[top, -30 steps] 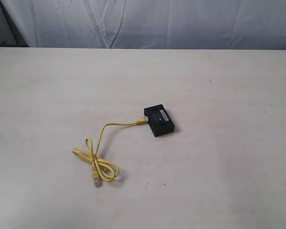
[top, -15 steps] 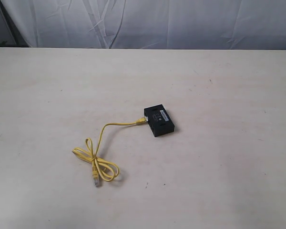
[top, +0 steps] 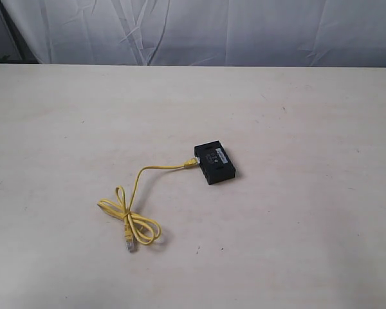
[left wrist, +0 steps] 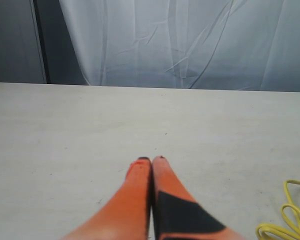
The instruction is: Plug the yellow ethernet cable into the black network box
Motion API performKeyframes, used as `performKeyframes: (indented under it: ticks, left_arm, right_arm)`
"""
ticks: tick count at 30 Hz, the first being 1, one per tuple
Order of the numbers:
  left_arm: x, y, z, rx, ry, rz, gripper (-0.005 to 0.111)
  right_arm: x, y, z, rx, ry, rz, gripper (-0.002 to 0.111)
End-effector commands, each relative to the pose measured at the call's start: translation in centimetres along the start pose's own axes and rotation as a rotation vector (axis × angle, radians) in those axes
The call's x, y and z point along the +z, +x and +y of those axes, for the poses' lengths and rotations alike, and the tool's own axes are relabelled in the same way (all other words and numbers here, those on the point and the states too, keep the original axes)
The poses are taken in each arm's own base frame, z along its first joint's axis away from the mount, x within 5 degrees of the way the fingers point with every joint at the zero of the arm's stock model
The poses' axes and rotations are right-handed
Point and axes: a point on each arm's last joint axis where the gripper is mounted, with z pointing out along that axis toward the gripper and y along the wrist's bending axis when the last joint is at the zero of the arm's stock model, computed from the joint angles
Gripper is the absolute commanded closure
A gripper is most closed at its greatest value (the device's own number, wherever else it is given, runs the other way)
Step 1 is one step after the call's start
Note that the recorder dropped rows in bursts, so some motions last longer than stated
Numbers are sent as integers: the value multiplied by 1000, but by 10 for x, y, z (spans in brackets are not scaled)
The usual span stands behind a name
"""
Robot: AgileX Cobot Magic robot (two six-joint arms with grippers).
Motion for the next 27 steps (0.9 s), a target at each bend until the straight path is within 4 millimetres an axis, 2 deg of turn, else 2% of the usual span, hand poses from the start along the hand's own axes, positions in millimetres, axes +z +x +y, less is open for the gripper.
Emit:
performKeyframes:
  ticks: [1, 6, 13, 16, 20, 27]
  left_arm:
    - [0, 1, 0, 2, -2, -1, 107]
    - [0, 1, 0, 2, -2, -1, 107]
    - [0, 1, 0, 2, -2, -1, 107]
    - [0, 1, 0, 2, -2, -1, 107]
    - [0, 1, 0, 4, -2, -1, 107]
    - [0, 1, 0, 4, -2, -1, 107]
  right_arm:
    - [-4, 17, 0, 23, 7, -28, 109]
    - [-1, 37, 1, 33, 7, 17, 109]
    - [2, 54, 1, 51, 4, 66, 109]
    - [1, 54, 1, 97, 5, 73, 109]
    - [1, 61, 1, 68, 12, 142, 109]
    - [1, 62, 1, 63, 13, 153, 109]
